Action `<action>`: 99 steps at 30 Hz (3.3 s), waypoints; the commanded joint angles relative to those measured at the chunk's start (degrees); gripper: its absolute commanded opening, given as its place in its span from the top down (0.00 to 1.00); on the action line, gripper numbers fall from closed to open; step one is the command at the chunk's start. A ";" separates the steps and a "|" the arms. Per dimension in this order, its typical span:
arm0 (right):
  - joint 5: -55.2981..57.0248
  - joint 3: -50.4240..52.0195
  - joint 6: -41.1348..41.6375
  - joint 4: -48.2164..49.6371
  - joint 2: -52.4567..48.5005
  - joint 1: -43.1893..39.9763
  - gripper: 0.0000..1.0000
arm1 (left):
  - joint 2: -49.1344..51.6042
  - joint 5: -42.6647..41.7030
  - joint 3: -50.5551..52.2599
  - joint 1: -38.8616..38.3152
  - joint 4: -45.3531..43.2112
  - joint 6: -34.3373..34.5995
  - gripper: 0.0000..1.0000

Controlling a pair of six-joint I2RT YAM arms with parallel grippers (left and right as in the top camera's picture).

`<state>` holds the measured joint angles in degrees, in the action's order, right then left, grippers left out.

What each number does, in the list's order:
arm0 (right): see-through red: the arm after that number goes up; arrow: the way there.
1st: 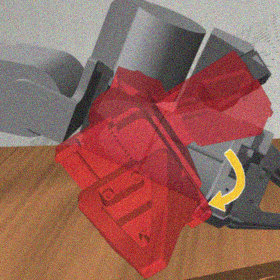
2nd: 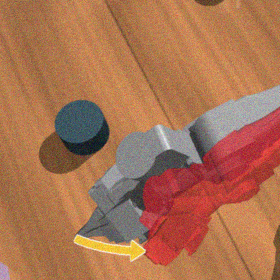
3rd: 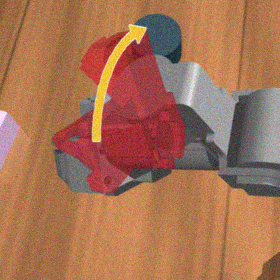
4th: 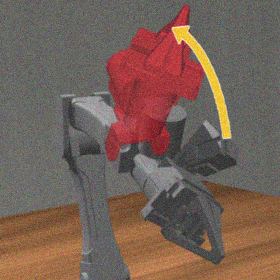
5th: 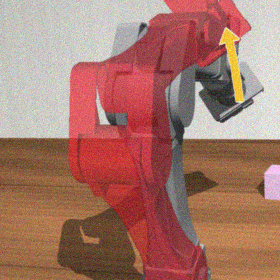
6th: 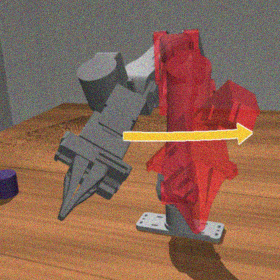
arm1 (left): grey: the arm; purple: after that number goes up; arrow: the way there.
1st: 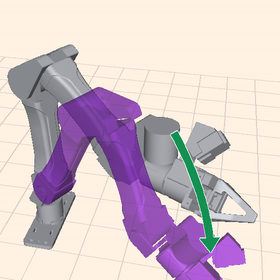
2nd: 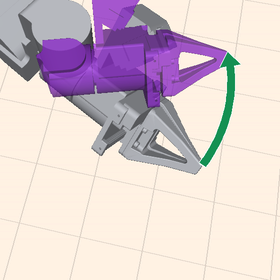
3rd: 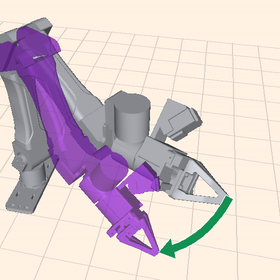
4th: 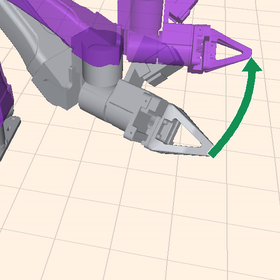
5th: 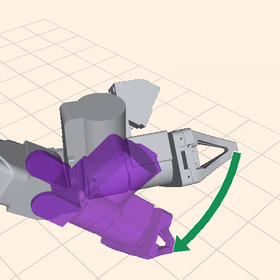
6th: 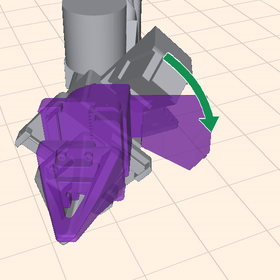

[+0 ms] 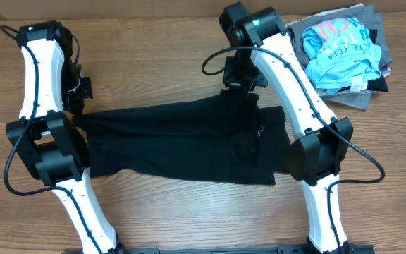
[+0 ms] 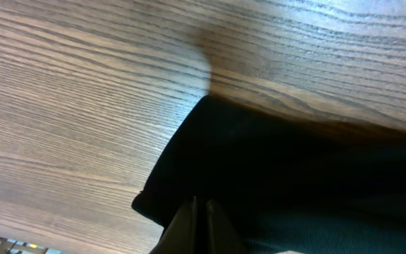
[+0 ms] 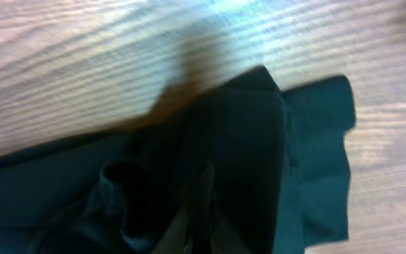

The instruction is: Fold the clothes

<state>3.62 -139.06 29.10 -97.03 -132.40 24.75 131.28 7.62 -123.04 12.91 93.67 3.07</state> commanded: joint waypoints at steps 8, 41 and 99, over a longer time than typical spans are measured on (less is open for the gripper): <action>2.58 18.29 2.49 2.03 11.04 -1.97 0.96 | -1.14 1.55 0.42 0.55 1.27 0.83 0.96; -7.69 44.78 -8.35 17.97 14.97 -8.44 0.25 | -1.29 -3.37 21.75 -1.90 -12.31 -3.34 0.36; -9.75 49.77 -11.30 19.67 38.62 -6.05 0.00 | -34.97 -8.70 80.61 -0.44 -73.88 -3.82 0.11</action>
<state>-5.80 -89.45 17.39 -77.87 -93.65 18.57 95.07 -1.08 -46.24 12.12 21.12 -0.47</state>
